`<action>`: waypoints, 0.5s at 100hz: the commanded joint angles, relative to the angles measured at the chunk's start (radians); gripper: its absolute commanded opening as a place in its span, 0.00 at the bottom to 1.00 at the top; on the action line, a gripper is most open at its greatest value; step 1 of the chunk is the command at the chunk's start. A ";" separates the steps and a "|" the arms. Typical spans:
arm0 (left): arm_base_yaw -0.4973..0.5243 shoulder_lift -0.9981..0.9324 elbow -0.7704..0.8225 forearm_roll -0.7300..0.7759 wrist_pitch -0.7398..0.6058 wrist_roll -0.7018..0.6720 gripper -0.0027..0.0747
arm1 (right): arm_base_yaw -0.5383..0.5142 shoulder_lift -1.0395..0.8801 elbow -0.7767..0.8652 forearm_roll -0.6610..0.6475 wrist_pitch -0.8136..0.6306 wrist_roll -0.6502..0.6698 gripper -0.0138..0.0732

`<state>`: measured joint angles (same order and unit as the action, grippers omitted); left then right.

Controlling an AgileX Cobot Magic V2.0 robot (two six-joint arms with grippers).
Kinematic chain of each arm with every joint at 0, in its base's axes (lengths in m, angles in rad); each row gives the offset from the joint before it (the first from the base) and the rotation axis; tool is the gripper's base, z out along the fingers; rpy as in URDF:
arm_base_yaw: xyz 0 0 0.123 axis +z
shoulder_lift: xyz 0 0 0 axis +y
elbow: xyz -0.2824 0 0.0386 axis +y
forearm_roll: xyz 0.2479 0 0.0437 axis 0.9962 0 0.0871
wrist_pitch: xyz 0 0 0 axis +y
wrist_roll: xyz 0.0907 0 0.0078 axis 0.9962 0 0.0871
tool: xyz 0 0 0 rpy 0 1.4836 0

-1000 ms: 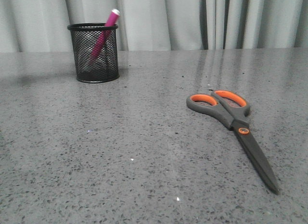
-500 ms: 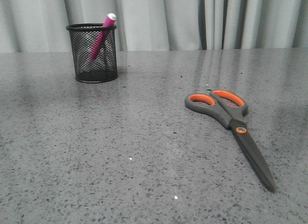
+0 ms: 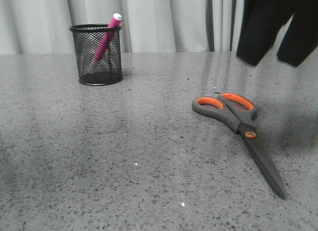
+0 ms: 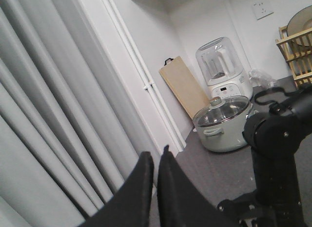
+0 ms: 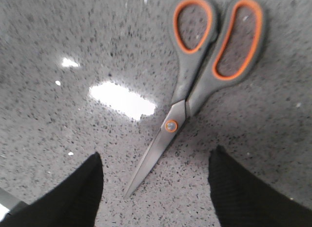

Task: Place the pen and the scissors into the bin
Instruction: 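Lower the right gripper onto the scissors handles and close it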

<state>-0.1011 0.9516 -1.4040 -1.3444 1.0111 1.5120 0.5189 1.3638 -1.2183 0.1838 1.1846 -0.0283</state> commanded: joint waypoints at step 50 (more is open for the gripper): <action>-0.058 -0.016 -0.009 -0.049 -0.040 -0.061 0.03 | 0.074 0.132 -0.034 -0.136 -0.105 0.263 0.64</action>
<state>-0.1477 0.9422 -1.3939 -1.3336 1.0093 1.4641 0.5898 1.4992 -1.2205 0.0479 1.1026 0.2176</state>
